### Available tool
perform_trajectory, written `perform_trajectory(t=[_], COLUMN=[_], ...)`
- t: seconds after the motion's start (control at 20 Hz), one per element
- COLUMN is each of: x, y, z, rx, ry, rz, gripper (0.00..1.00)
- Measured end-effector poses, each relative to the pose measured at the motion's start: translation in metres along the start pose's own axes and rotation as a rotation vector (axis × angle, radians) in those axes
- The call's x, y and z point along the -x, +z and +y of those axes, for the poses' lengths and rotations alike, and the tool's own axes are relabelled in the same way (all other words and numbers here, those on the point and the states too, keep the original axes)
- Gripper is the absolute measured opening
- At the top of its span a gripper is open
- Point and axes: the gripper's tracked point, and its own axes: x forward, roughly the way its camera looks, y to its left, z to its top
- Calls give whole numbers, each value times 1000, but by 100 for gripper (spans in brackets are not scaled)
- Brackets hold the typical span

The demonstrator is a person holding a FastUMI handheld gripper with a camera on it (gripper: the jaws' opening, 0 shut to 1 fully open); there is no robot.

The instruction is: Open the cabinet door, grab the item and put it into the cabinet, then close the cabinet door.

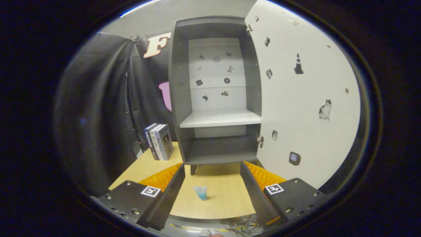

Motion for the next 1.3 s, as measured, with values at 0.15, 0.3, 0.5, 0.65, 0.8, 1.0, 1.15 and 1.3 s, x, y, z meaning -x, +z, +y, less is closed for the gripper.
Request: perform_trajectory(t=[0.15,0.3,0.5,0.65,0.8,1.0,1.15,1.3], x=[-42,-78,-116,-135,-149,-151,-147,-134], y=[-43,-84,-135,-168,-196,-204,-192,-151], z=[17,25,33,36,36,31,30,25], rx=[10,-11,-14,-6,-22,-46,-61,-48], ry=[32,52,62,67,69,56,71,68], rz=[84,157,245,300,350,369,361,312], gripper=[100,100,100,100,91,55,55,55])
